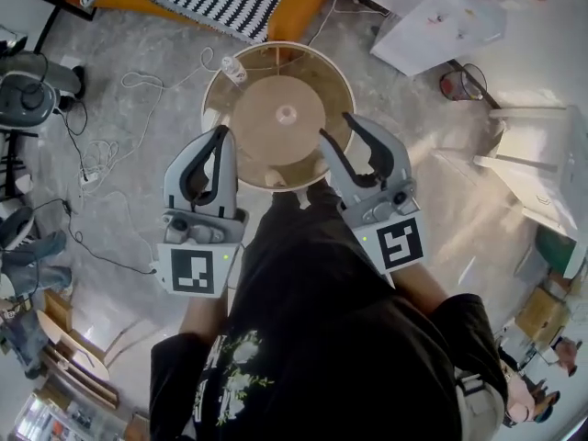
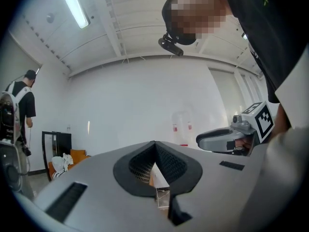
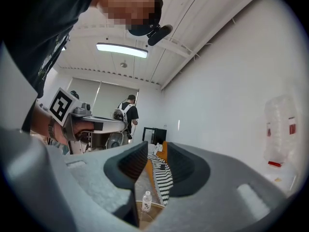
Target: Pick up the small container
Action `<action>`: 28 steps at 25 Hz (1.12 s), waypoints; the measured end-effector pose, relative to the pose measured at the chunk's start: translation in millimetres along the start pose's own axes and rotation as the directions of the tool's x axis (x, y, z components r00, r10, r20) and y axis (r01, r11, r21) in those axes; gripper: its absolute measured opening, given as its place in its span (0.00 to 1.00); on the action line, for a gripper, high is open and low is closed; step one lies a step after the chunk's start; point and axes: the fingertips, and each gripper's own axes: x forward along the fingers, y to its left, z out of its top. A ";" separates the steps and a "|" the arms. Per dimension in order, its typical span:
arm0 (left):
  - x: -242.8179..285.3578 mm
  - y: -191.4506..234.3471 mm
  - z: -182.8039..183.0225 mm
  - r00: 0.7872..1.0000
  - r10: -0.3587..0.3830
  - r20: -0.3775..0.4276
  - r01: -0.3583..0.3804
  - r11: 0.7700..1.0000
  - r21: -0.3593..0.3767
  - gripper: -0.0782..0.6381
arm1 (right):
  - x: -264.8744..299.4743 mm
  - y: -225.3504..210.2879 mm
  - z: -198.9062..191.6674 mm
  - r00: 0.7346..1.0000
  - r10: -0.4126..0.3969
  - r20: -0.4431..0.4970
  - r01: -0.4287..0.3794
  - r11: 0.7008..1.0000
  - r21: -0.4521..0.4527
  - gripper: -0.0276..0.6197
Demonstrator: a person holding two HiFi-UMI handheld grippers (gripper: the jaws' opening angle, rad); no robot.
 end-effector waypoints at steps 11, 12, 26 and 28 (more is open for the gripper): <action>35.9 -13.3 -27.7 0.997 0.069 -0.042 -0.066 0.997 0.050 0.10 | 23.8 -26.8 -39.5 0.993 0.121 -0.008 -0.121 0.992 0.031 0.28; 38.5 -14.2 -31.1 0.997 0.071 -0.038 -0.068 0.996 0.060 0.10 | 24.9 -28.6 -43.7 0.992 0.123 -0.007 -0.123 0.992 0.031 0.28; 72.8 -23.6 -79.1 0.990 0.139 -0.037 -0.136 0.988 0.072 0.10 | 32.1 -47.7 -95.8 0.990 0.139 -0.020 -0.138 0.989 0.051 0.28; 74.9 -25.3 -85.2 0.989 0.144 -0.037 -0.141 0.988 0.066 0.10 | 31.2 -46.6 -105.1 0.989 0.146 -0.029 -0.144 0.988 0.055 0.28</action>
